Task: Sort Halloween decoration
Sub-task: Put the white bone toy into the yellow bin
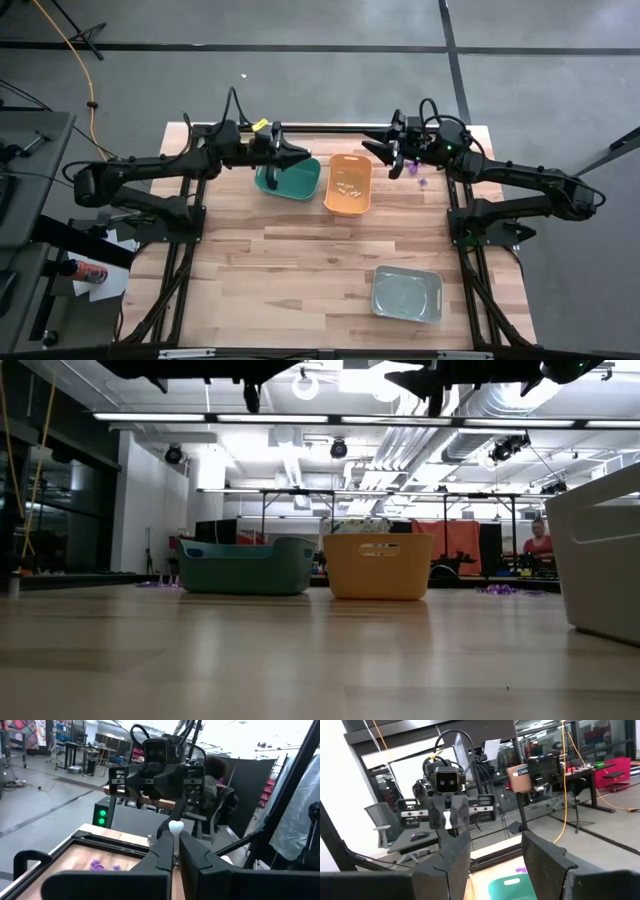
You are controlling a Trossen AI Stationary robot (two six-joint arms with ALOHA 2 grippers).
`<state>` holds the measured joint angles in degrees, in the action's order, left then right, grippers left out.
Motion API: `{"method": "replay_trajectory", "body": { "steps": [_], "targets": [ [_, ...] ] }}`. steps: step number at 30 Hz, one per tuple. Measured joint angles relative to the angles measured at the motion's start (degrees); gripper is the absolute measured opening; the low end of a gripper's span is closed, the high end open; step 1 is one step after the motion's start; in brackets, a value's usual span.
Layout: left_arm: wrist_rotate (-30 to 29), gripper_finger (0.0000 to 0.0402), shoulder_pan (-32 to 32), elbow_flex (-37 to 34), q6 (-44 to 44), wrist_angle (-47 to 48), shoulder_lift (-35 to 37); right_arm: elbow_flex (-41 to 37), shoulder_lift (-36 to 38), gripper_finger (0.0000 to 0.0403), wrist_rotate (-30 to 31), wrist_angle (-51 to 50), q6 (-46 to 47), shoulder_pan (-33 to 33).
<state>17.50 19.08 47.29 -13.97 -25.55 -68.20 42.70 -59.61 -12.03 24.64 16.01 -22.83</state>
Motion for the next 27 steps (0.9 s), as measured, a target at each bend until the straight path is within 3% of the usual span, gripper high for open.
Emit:
{"method": "replay_trajectory", "body": {
  "steps": [7,12,21,27],
  "targets": [
    [-0.46,0.0001,-0.15,0.00,-1.53,0.20,0.04,0.00,-0.02,0.0171,0.00,0.00,0.01,0.00],
    [-10.02,0.0001,-0.36,1.77,-8.00,3.32,-2.55,0.00,0.00,0.0171,0.00,0.04,0.45,0.00],
    [-8.81,0.0001,-2.21,23.99,8.17,32.42,-22.11,0.00,0.02,0.0171,0.02,4.27,0.46,-0.02],
    [-9.10,0.0001,-4.85,31.72,17.82,37.98,-33.45,0.00,0.04,0.0171,0.04,5.25,0.46,-0.15]
  ]
}}
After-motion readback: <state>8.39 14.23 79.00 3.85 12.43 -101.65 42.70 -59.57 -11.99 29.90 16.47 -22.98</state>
